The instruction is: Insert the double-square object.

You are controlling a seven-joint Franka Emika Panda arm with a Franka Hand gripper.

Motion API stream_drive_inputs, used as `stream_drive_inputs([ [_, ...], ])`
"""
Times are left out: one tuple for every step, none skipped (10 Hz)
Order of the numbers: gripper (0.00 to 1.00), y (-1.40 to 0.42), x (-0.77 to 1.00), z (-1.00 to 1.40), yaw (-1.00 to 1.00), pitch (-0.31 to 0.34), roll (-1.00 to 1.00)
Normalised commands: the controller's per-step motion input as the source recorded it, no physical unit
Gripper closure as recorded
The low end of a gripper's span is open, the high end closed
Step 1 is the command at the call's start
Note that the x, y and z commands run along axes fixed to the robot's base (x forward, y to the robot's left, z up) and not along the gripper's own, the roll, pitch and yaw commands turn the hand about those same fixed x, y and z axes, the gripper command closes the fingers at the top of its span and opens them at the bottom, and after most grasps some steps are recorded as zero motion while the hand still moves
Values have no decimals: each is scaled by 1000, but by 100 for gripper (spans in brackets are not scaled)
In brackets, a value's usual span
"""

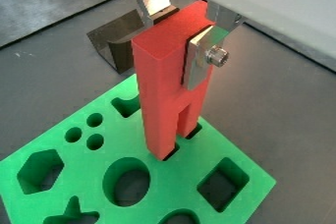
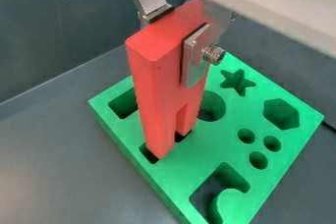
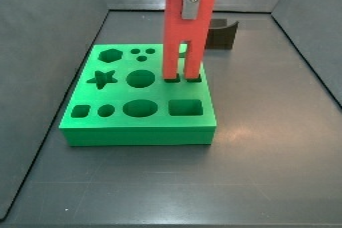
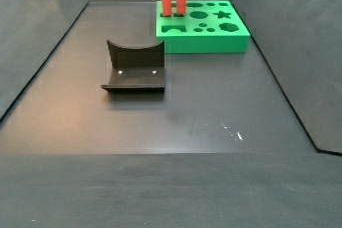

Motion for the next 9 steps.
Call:
stream_drive_inputs([
  [100,0,-3,-229,-49,0,0],
  [100,0,0,-186,-120,0,0],
  [100,0,77,-163,-200,13,0],
  [100,0,206,-146,-240,1,-29],
  [100,-69,171,-111,-309,0,-80],
  [100,-46,74,-171,-277,-49,-113],
  [100,0,83,-217,-143,-54,-93],
  [100,0,0,-260,0,-44,-37],
  [100,0,0,-274,51,-66,-21],
])
